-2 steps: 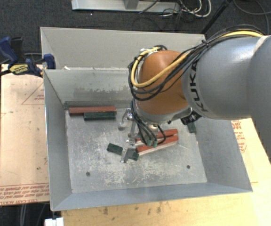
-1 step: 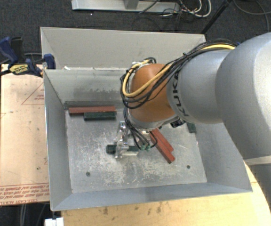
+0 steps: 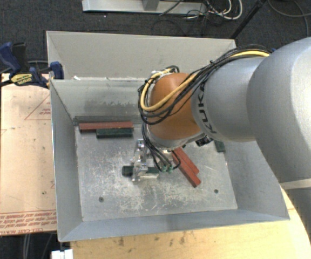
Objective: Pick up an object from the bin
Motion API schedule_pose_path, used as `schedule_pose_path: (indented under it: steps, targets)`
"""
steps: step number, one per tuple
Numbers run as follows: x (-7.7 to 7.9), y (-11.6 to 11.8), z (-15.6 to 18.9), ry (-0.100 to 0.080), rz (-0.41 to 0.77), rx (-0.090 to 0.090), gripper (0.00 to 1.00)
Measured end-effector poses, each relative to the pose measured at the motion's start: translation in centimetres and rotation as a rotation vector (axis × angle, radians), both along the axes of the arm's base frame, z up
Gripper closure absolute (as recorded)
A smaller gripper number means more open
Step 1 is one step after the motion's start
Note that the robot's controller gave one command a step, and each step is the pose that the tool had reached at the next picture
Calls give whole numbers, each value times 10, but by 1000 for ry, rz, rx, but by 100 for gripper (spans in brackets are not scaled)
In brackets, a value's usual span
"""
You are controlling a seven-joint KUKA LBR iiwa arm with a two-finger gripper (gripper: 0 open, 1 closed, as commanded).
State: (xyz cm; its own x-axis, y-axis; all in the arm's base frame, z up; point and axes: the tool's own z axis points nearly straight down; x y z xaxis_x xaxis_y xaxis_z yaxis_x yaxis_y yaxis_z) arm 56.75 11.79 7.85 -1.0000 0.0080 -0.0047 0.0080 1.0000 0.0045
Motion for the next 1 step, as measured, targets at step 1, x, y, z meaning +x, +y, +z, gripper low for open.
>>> schedule_pose_path:
  steps: [1]
  targets:
    - [4,9,133,1,59,-3,100]
